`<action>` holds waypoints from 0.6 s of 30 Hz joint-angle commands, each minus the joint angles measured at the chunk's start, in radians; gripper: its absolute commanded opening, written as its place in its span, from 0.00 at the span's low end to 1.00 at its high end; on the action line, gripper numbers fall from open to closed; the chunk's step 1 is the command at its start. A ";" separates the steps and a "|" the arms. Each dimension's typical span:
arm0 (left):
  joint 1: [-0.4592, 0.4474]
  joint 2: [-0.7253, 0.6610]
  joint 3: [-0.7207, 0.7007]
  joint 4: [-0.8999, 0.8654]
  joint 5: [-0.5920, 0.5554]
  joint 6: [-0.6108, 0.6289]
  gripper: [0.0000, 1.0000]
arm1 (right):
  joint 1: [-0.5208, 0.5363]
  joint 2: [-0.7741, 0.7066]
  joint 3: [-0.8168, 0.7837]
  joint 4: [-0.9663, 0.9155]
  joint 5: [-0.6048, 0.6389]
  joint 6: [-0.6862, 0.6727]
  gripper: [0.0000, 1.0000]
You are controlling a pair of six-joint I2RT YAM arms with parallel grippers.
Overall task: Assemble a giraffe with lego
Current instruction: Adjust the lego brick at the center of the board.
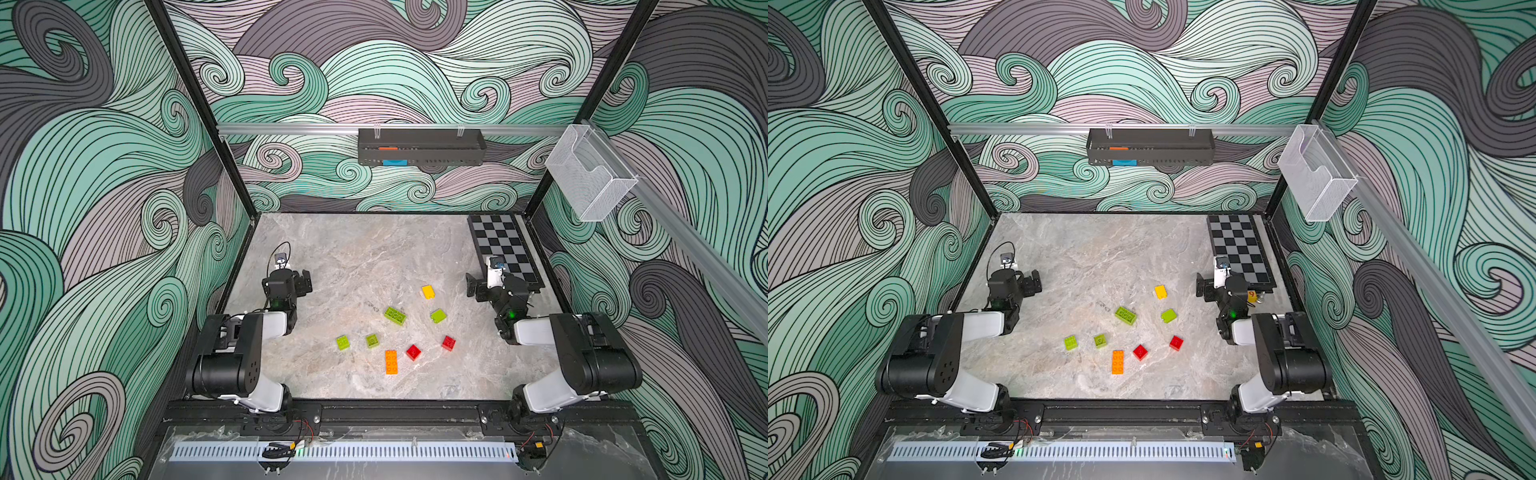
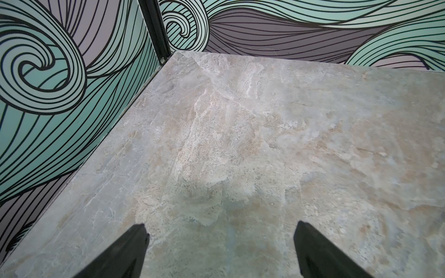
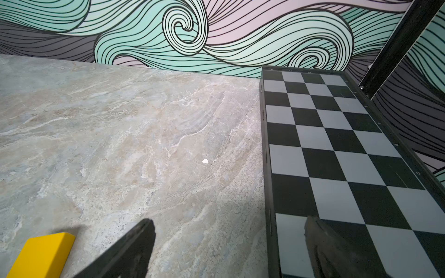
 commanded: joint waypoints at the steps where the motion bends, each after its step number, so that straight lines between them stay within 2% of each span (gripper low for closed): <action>1: -0.007 -0.106 0.140 -0.272 0.031 0.014 0.99 | 0.003 -0.122 0.058 -0.178 0.024 0.017 0.99; 5: -0.008 -0.116 0.365 -0.677 0.164 0.016 0.99 | 0.002 -0.260 0.153 -0.468 0.046 0.147 0.99; 9: -0.010 -0.150 0.539 -1.006 0.313 0.001 0.99 | -0.003 -0.382 0.267 -0.875 0.171 0.540 0.99; 14: -0.016 -0.241 0.632 -1.244 0.442 -0.029 0.99 | 0.002 -0.422 0.310 -0.992 -0.117 0.529 0.99; 16: -0.013 -0.306 0.601 -1.240 0.493 -0.001 0.99 | 0.030 -0.395 0.361 -1.074 -0.193 0.506 0.99; 18: -0.013 -0.376 0.537 -1.190 0.535 0.046 0.99 | 0.083 -0.368 0.413 -1.150 -0.210 0.472 0.99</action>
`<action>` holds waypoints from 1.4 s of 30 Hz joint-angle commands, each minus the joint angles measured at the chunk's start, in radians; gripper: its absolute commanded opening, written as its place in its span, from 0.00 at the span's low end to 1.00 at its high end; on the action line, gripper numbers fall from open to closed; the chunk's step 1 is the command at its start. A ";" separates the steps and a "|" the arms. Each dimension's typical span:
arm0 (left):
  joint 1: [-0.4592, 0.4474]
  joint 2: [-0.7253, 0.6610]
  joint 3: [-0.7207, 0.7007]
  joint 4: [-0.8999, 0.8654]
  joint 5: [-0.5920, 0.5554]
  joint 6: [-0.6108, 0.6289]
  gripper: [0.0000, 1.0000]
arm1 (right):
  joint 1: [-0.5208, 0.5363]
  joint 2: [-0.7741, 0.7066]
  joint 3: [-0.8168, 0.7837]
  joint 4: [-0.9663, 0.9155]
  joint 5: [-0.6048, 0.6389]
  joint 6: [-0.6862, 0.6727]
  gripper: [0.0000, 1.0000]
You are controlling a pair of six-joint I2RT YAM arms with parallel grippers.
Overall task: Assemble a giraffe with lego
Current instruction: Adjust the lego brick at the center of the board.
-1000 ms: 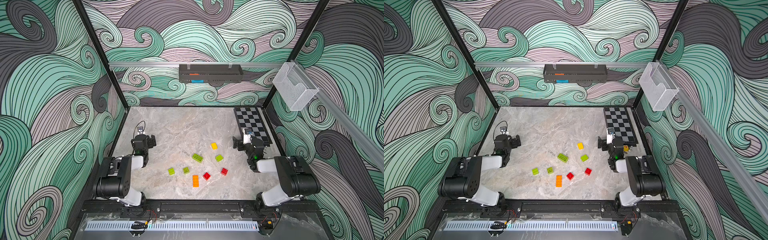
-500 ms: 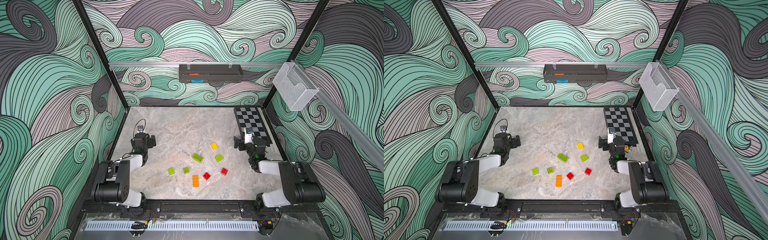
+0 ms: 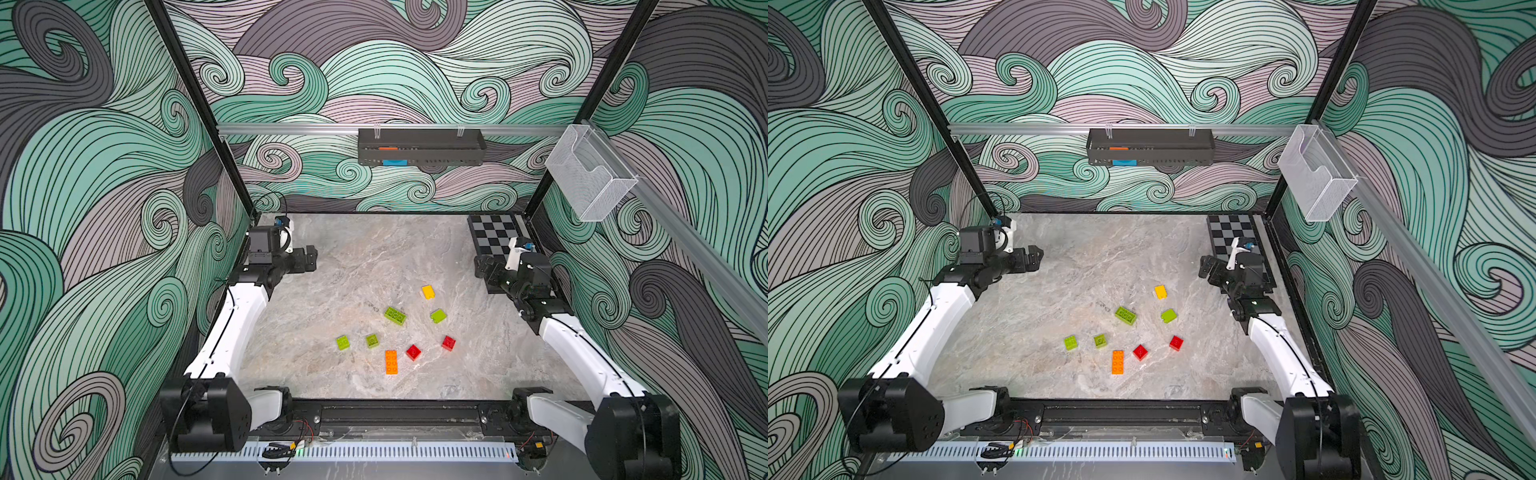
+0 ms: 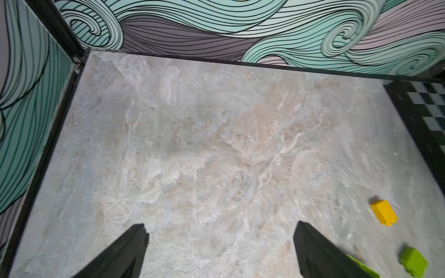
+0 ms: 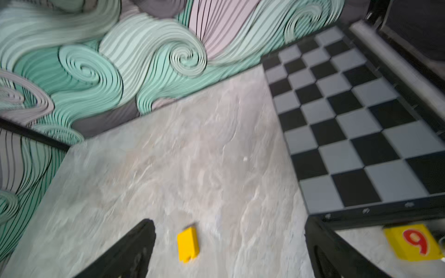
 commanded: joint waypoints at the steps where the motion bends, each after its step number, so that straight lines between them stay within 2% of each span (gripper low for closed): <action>1: -0.003 -0.094 -0.063 -0.079 0.138 0.065 0.99 | 0.097 0.040 0.083 -0.228 -0.122 -0.018 0.99; 4: 0.005 -0.118 -0.117 -0.080 0.200 0.162 0.99 | 0.245 0.069 0.135 -0.311 -0.071 -0.070 0.99; 10: 0.016 -0.142 -0.157 -0.055 0.205 0.184 0.99 | 0.512 0.145 0.165 -0.323 0.064 -0.103 0.99; 13: 0.016 -0.142 -0.169 -0.039 0.216 0.175 0.99 | 0.600 0.207 0.182 -0.323 0.116 -0.125 0.99; 17: 0.016 -0.144 -0.181 -0.021 0.238 0.177 0.99 | 0.682 0.303 0.206 -0.309 0.112 -0.162 0.99; 27: 0.006 -0.145 -0.159 -0.048 0.218 0.177 0.99 | 0.766 0.560 0.324 -0.351 0.117 -0.194 0.93; 33: -0.001 -0.142 -0.157 -0.048 0.222 0.172 0.99 | 0.768 0.629 0.344 -0.368 0.178 -0.192 0.92; 42: -0.014 -0.135 -0.136 -0.065 0.205 0.171 0.99 | 0.763 0.725 0.397 -0.400 0.247 -0.180 0.85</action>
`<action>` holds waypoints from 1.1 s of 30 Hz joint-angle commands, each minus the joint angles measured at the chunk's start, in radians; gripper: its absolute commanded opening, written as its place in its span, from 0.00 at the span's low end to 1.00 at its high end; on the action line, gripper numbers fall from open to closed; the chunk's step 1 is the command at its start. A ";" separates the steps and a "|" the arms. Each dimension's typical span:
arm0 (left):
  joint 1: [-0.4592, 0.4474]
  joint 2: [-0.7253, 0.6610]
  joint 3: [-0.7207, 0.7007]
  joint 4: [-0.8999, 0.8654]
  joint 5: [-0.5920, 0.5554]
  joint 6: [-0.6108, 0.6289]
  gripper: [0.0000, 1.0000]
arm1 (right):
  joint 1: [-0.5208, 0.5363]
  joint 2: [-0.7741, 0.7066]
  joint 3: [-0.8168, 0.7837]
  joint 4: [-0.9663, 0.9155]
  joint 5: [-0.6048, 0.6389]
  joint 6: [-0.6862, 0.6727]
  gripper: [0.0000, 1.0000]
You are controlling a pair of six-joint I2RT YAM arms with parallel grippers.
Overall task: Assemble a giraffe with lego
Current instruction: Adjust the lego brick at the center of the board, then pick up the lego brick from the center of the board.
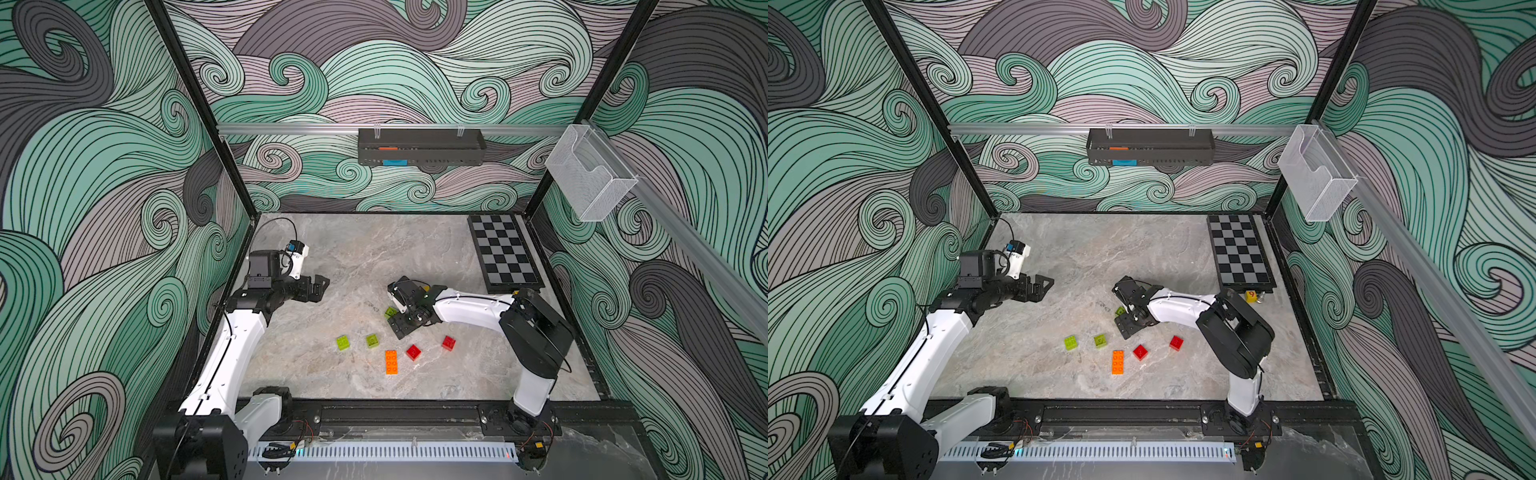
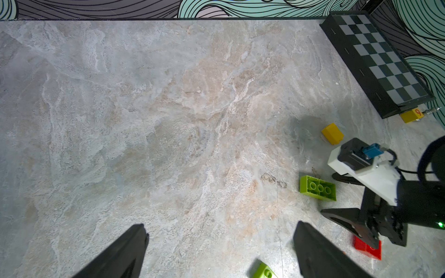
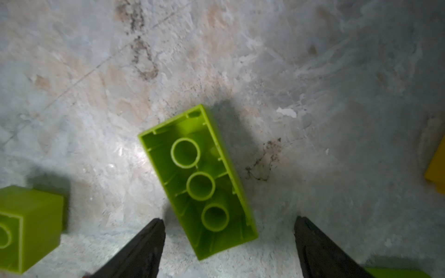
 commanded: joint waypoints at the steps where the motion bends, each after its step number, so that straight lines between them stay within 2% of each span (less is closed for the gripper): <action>1: -0.016 -0.001 0.040 -0.018 -0.009 0.012 0.99 | -0.006 0.023 0.031 -0.039 0.052 -0.003 0.85; 15: -0.033 0.017 0.063 -0.037 -0.003 0.009 0.99 | -0.099 0.003 0.063 -0.088 0.036 -0.063 0.79; 21: -0.030 0.013 0.062 -0.042 0.011 0.009 0.99 | -0.120 -0.087 0.087 -0.158 -0.006 -0.079 0.79; 25: -0.030 0.011 0.050 -0.023 0.029 0.000 0.99 | -0.180 -0.155 0.083 -0.160 -0.018 -0.077 0.79; 29: -0.029 0.005 0.053 -0.031 0.039 0.002 0.99 | -0.253 -0.121 0.150 -0.189 -0.028 -0.074 0.78; 33: -0.032 -0.004 0.043 -0.023 0.051 0.001 0.99 | -0.297 -0.031 0.253 -0.237 0.012 -0.058 0.78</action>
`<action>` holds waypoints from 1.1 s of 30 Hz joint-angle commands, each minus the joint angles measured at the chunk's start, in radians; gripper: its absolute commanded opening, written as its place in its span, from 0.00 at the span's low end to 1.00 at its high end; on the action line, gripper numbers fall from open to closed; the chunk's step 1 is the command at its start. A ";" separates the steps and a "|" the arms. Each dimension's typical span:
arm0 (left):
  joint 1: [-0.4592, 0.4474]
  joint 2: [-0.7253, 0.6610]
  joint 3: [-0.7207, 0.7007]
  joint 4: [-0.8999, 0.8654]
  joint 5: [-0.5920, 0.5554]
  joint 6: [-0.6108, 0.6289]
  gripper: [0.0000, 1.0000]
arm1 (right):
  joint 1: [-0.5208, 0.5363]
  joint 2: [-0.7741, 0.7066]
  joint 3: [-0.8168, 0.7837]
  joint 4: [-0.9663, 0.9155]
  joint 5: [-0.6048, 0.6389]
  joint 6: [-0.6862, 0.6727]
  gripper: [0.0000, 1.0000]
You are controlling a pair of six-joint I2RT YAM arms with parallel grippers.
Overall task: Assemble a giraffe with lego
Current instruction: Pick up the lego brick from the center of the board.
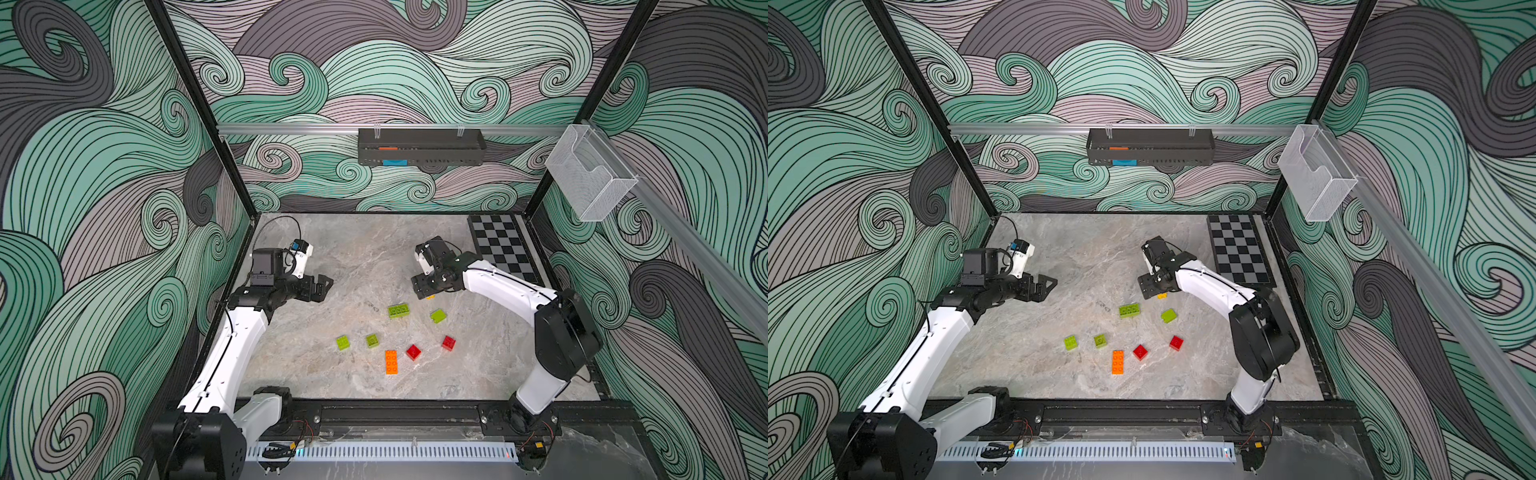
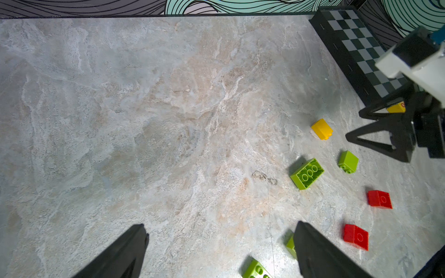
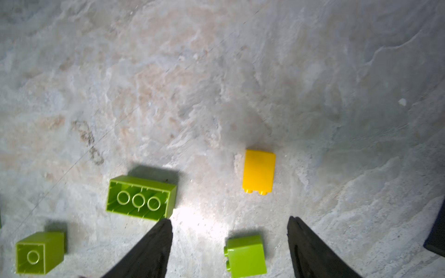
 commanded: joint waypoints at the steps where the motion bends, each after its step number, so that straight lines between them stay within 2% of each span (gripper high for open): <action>1: -0.006 -0.021 0.021 -0.008 0.035 0.002 0.99 | -0.029 0.097 0.089 -0.085 0.027 0.021 0.78; 5: -0.005 -0.032 0.015 -0.003 0.037 0.007 0.99 | -0.052 0.225 0.219 -0.166 0.025 0.034 0.75; 11: -0.006 -0.040 0.015 -0.006 0.059 0.005 0.99 | -0.069 0.288 0.267 -0.187 0.017 0.039 0.71; 24: -0.010 -0.044 0.007 0.001 0.083 0.001 0.99 | -0.078 0.276 0.152 -0.162 -0.028 0.036 0.63; 33: -0.008 -0.052 0.006 -0.001 0.081 0.008 0.99 | -0.079 0.289 0.132 -0.122 -0.047 0.026 0.53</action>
